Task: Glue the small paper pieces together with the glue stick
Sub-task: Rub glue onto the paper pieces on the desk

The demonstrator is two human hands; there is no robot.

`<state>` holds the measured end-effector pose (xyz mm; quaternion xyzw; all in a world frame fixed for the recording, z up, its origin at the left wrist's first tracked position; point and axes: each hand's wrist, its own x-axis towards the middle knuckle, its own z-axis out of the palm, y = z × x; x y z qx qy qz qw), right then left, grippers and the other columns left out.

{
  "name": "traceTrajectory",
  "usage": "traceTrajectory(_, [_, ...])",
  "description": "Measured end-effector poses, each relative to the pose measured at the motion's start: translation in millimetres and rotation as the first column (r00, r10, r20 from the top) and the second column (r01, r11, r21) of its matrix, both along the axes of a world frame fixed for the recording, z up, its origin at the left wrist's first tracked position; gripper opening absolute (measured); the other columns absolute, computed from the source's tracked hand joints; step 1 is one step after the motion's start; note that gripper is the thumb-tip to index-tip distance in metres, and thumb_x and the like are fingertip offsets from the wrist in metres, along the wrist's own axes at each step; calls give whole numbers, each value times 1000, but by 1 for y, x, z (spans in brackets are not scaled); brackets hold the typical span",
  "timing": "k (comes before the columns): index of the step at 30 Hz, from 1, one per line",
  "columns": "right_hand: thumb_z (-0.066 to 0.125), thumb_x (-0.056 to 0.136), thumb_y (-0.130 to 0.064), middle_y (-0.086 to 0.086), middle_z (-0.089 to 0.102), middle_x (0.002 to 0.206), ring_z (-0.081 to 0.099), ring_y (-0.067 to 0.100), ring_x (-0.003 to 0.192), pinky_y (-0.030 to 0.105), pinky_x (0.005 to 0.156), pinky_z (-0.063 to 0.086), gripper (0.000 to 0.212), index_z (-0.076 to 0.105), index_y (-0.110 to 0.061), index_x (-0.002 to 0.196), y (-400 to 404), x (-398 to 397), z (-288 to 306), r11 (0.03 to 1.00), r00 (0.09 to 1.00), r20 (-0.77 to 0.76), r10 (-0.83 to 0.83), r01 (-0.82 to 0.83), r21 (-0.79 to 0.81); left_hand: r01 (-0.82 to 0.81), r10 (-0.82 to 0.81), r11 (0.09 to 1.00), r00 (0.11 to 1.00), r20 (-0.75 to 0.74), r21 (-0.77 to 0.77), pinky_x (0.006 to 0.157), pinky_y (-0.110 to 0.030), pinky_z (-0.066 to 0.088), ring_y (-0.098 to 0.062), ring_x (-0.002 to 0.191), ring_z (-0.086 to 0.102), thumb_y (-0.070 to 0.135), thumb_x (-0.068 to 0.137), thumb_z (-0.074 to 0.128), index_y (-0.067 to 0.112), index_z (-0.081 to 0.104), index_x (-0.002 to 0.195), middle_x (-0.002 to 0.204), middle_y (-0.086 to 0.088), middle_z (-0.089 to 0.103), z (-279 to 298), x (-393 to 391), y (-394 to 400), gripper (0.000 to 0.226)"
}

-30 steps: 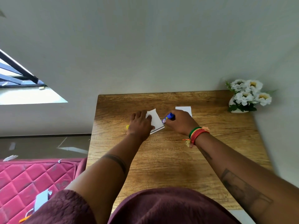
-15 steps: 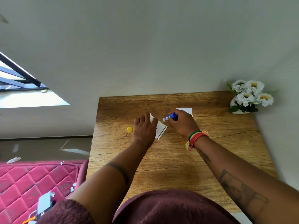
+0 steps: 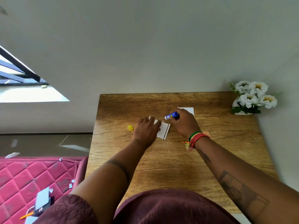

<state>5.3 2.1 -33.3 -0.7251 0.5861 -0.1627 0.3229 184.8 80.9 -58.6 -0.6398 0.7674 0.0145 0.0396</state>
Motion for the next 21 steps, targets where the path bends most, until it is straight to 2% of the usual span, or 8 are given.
traceTrajectory(6, [66, 88, -26, -7, 61, 94, 60, 14, 85, 16, 62, 39, 17, 67, -20, 105, -2, 1, 0, 998, 998, -38, 53, -54, -29, -54, 53, 998, 998, 18, 22, 97, -47, 42, -37, 117, 58, 41, 106, 44, 22, 43, 148, 133, -15, 59, -3, -2, -4, 47])
traceTrajectory(9, [65, 89, -25, -2, 64, 98, 60, 16, 86, 24, 70, 45, 21, 67, -18, 108, -1, -2, -1, 998, 998, -43, 37, -39, -46, -106, 105, 994, 994, 18, 33, 94, -46, 44, -35, 113, 61, 42, 106, 42, 16, 48, 140, 128, -14, 63, -2, -5, -5, 43])
traceTrajectory(12, [65, 89, -26, -5, 61, 97, 59, 15, 86, 25, 71, 45, 23, 68, -17, 110, -1, -3, 0, 997, 999, -23, 29, -31, -65, -154, 155, 988, 987, -31, 19, 87, -45, 47, -33, 104, 66, 42, 105, 46, 14, 46, 134, 118, -11, 68, 1, -10, -8, 40])
traceTrajectory(17, [65, 89, -26, -4, 61, 96, 59, 16, 87, 27, 71, 46, 19, 68, -17, 106, -3, -3, 1, 997, 1000, -8, 13, -14, -71, -48, 46, 999, 995, -87, -20, 88, -48, 47, -34, 103, 62, 30, 104, 50, 17, 57, 124, 117, -12, 60, -6, -9, -1, 25])
traceTrajectory(21, [65, 90, -23, 2, 67, 106, 63, 18, 93, 31, 80, 55, 25, 69, -14, 113, -4, 0, 1, 997, 998, -17, 60, -61, -44, -13, 10, 999, 995, -96, -32, 89, -50, 47, -35, 104, 59, 31, 103, 52, 17, 60, 127, 122, -12, 59, -9, -3, 1, 29])
